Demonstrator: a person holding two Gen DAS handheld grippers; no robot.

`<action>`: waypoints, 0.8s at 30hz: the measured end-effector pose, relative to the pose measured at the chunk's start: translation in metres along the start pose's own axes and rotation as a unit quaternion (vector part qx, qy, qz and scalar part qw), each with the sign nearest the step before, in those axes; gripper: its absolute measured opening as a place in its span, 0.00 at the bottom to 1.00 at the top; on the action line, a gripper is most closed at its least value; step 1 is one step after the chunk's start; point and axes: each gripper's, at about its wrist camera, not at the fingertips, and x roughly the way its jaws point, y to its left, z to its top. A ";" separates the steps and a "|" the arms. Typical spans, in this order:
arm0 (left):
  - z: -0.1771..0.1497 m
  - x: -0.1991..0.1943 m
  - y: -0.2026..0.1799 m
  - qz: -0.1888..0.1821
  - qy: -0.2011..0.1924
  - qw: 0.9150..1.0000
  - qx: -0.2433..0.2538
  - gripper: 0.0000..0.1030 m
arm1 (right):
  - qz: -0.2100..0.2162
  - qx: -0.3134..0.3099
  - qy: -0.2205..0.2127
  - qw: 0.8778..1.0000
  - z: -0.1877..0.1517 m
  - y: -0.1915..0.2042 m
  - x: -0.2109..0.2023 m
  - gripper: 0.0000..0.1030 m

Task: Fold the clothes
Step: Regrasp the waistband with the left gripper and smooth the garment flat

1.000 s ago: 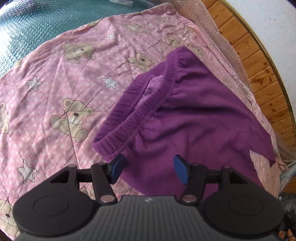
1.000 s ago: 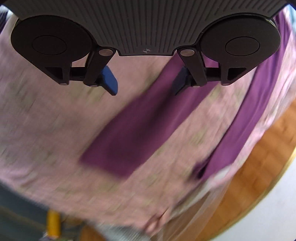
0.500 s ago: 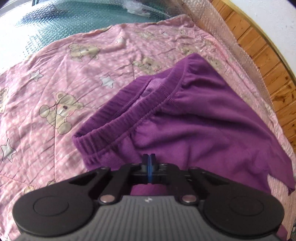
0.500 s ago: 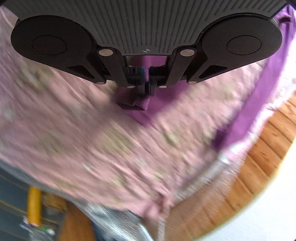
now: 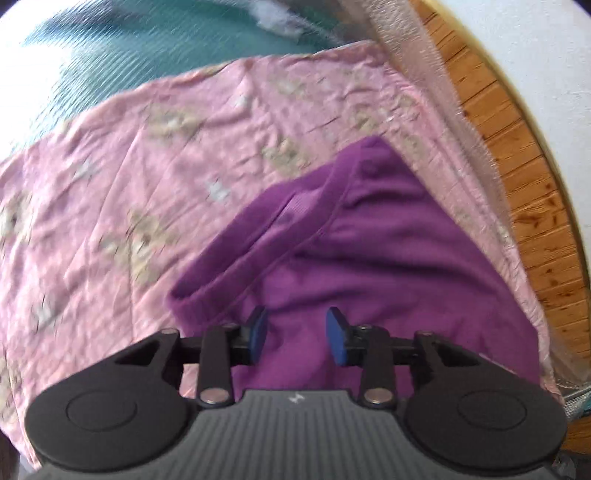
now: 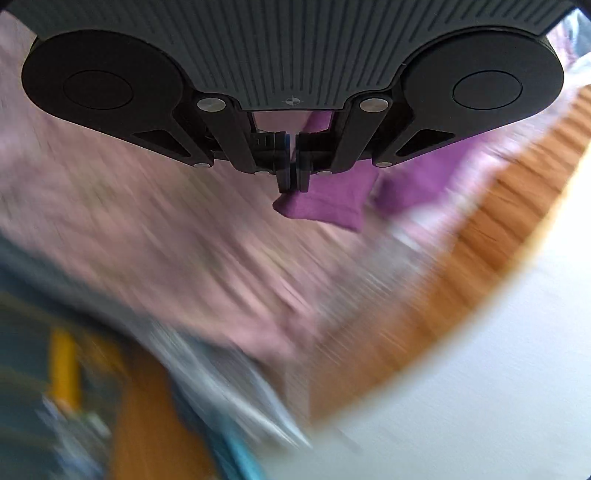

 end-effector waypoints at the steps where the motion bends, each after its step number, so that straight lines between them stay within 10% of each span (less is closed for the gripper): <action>1: -0.015 0.007 0.010 0.016 0.000 1.000 -0.016 0.44 | -0.018 0.005 0.020 1.000 -0.010 -0.008 0.010 0.00; 7: -0.036 0.027 0.028 0.008 -0.085 0.993 -0.083 0.68 | -0.059 0.021 0.076 0.995 -0.049 -0.031 0.042 0.02; 10: -0.014 0.037 0.009 -0.029 -0.085 0.995 -0.053 0.02 | -0.057 0.000 0.079 0.995 -0.044 -0.023 0.051 0.01; 17: 0.078 -0.034 -0.045 -0.122 -0.123 0.984 -0.052 0.02 | -0.011 0.011 0.054 0.998 -0.030 -0.011 0.031 0.00; 24: 0.074 -0.022 -0.001 -0.036 -0.053 0.998 -0.027 0.03 | 0.039 0.032 0.024 0.998 -0.017 -0.002 0.007 0.00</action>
